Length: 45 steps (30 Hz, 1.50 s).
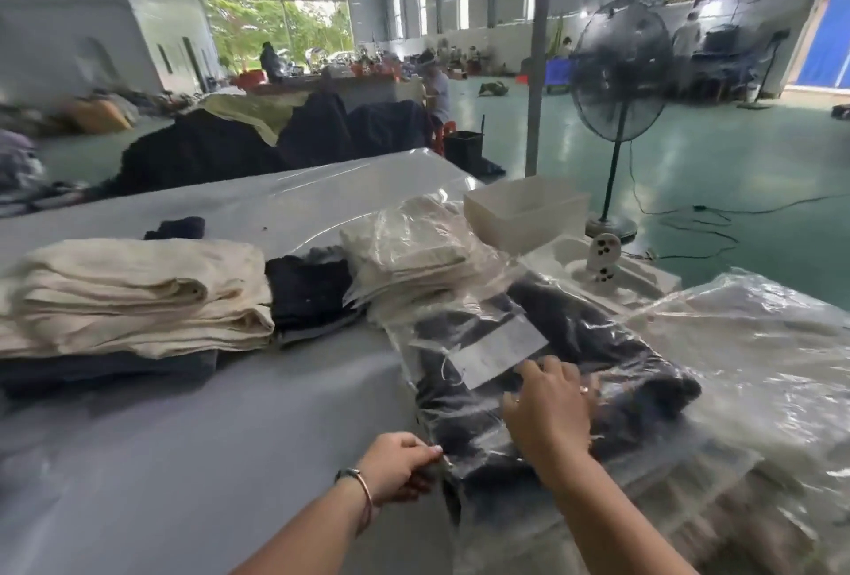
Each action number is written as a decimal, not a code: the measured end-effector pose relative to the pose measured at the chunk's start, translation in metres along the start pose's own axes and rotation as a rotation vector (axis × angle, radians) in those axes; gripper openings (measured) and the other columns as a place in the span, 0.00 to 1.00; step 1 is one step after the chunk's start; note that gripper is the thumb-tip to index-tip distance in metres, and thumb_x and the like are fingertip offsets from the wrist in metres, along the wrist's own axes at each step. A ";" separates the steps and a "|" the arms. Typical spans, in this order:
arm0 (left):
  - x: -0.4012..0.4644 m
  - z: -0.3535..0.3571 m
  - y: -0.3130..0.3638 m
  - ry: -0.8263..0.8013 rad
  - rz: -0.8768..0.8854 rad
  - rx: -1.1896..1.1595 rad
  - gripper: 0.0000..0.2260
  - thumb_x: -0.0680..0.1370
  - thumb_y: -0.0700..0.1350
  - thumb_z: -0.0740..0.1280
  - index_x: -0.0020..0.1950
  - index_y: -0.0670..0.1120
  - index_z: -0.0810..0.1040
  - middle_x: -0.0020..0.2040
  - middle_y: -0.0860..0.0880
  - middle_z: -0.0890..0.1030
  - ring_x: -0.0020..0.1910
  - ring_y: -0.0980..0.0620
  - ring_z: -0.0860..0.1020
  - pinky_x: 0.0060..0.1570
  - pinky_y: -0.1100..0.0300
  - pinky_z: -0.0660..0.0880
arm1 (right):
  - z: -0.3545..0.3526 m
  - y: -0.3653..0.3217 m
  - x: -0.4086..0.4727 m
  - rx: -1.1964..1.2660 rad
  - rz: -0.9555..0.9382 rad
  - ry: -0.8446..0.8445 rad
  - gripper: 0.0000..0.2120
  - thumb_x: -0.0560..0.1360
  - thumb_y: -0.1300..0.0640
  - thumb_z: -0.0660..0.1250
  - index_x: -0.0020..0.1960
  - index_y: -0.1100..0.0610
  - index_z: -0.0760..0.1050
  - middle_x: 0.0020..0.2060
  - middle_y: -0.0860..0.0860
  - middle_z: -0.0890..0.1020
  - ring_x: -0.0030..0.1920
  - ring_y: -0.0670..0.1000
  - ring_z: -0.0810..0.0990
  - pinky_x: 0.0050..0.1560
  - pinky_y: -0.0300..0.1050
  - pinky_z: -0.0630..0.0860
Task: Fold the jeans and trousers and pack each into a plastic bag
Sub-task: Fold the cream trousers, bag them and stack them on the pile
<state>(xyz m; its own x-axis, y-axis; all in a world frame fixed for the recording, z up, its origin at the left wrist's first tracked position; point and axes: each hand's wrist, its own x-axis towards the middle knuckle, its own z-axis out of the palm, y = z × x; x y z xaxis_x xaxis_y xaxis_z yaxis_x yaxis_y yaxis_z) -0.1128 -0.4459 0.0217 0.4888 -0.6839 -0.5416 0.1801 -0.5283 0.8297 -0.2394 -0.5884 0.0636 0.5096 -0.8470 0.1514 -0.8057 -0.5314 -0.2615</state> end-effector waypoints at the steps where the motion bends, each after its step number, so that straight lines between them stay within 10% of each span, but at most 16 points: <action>1: -0.003 -0.010 -0.001 0.023 -0.002 0.015 0.09 0.79 0.43 0.66 0.39 0.46 0.71 0.25 0.51 0.77 0.21 0.56 0.73 0.22 0.69 0.66 | 0.005 -0.017 -0.003 0.050 -0.059 0.018 0.16 0.72 0.50 0.62 0.60 0.47 0.74 0.60 0.48 0.74 0.64 0.53 0.67 0.71 0.59 0.51; 14: -0.051 -0.274 -0.065 0.619 -0.071 0.011 0.09 0.76 0.39 0.65 0.36 0.46 0.73 0.32 0.49 0.76 0.25 0.55 0.73 0.26 0.67 0.67 | 0.112 -0.232 -0.072 0.226 -0.623 -0.300 0.15 0.73 0.39 0.62 0.60 0.35 0.69 0.64 0.40 0.67 0.69 0.43 0.63 0.67 0.40 0.60; 19: 0.010 -0.400 -0.006 1.011 0.189 0.704 0.05 0.73 0.47 0.66 0.48 0.50 0.78 0.50 0.51 0.80 0.52 0.48 0.75 0.49 0.60 0.70 | 0.143 -0.306 -0.074 0.626 -0.636 0.081 0.21 0.68 0.40 0.59 0.24 0.51 0.75 0.31 0.46 0.74 0.36 0.42 0.67 0.35 0.38 0.66; 22: 0.070 -0.447 0.044 1.077 0.423 1.135 0.21 0.72 0.54 0.68 0.63 0.49 0.72 0.65 0.50 0.73 0.65 0.48 0.67 0.61 0.53 0.66 | 0.159 -0.349 -0.067 0.720 -0.603 0.143 0.14 0.68 0.42 0.53 0.32 0.50 0.67 0.36 0.47 0.68 0.37 0.46 0.66 0.38 0.43 0.65; 24: 0.108 -0.461 0.064 0.947 0.395 1.382 0.34 0.72 0.61 0.67 0.73 0.50 0.61 0.74 0.50 0.63 0.73 0.48 0.58 0.70 0.48 0.56 | 0.164 -0.367 -0.044 0.626 -0.696 0.168 0.06 0.59 0.45 0.66 0.29 0.46 0.74 0.34 0.45 0.77 0.38 0.45 0.68 0.37 0.38 0.68; 27: 0.151 -0.472 0.069 0.786 0.218 1.515 0.42 0.70 0.65 0.67 0.77 0.51 0.51 0.76 0.49 0.58 0.75 0.45 0.56 0.72 0.42 0.49 | 0.169 -0.379 -0.001 0.442 -0.701 0.029 0.20 0.41 0.56 0.84 0.31 0.50 0.81 0.35 0.50 0.82 0.38 0.50 0.79 0.31 0.38 0.75; 32: 0.168 -0.493 0.071 0.874 0.377 1.307 0.19 0.77 0.49 0.63 0.67 0.50 0.66 0.60 0.45 0.78 0.55 0.41 0.77 0.51 0.51 0.73 | 0.168 -0.418 0.029 0.390 -0.576 -0.097 0.12 0.69 0.51 0.71 0.52 0.46 0.79 0.55 0.41 0.75 0.60 0.49 0.70 0.53 0.42 0.66; 40: 0.051 -0.516 0.132 1.257 0.708 0.227 0.16 0.73 0.54 0.67 0.56 0.47 0.78 0.49 0.45 0.83 0.52 0.40 0.79 0.47 0.56 0.72 | 0.132 -0.427 0.031 0.575 -0.477 -0.148 0.11 0.72 0.53 0.69 0.54 0.48 0.77 0.50 0.41 0.76 0.56 0.47 0.73 0.50 0.40 0.68; 45: -0.089 -0.438 0.135 1.106 1.100 0.221 0.13 0.71 0.51 0.70 0.55 0.57 0.77 0.44 0.68 0.80 0.48 0.64 0.79 0.48 0.68 0.74 | 0.038 -0.410 0.014 1.627 0.023 -0.943 0.30 0.66 0.37 0.68 0.58 0.56 0.72 0.52 0.59 0.83 0.56 0.60 0.81 0.57 0.57 0.75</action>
<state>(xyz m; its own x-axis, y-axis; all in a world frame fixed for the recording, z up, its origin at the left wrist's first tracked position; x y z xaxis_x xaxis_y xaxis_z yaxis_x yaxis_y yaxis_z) 0.2418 -0.2363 0.2411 0.6661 -0.1277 0.7348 -0.7447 -0.1677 0.6460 0.1098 -0.3820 0.1369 0.9374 -0.2690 -0.2213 -0.0662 0.4862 -0.8714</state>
